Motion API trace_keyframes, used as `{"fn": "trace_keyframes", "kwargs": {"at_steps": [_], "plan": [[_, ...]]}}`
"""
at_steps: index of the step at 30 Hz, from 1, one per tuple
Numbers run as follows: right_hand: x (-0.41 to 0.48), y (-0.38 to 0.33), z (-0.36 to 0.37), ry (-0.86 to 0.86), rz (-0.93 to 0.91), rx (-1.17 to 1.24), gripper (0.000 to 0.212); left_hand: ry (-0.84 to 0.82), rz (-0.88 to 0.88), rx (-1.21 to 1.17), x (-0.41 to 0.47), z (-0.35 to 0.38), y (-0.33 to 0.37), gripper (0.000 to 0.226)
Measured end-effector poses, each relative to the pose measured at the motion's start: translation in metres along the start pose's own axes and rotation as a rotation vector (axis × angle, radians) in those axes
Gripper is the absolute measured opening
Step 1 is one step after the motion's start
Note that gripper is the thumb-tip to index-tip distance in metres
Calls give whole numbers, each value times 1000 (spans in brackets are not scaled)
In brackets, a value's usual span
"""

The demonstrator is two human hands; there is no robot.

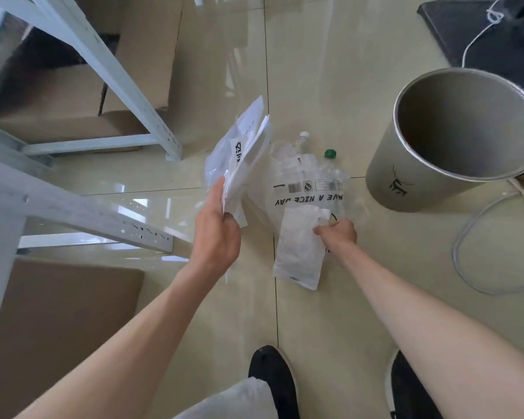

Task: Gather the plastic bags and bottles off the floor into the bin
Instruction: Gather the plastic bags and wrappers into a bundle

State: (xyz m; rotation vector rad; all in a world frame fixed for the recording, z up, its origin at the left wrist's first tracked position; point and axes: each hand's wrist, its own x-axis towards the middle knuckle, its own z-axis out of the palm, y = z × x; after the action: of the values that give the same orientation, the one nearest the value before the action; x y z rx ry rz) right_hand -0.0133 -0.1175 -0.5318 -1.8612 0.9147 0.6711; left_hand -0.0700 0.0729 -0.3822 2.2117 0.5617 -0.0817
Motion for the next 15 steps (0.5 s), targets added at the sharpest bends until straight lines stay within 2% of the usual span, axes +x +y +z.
{"fn": "trace_keyframes", "kwargs": {"at_steps": [3,7,10,12,15], "plan": [[2,7,0,6,11,-20,44,-17,15,-12,-4,2,-3,66],[-2,0,-10,-8,-16,-41,14,-76,25,22,1,12,-3,63],[-11,-12,-22,42,-39,91,8,-85,32,47,3,10,1,59],[-22,-24,-30,-84,-17,186,17,-98,31,35,3,8,3,60],[-47,-54,-37,-396,-3,329,22,-137,57,26,1,8,10,52]]}}
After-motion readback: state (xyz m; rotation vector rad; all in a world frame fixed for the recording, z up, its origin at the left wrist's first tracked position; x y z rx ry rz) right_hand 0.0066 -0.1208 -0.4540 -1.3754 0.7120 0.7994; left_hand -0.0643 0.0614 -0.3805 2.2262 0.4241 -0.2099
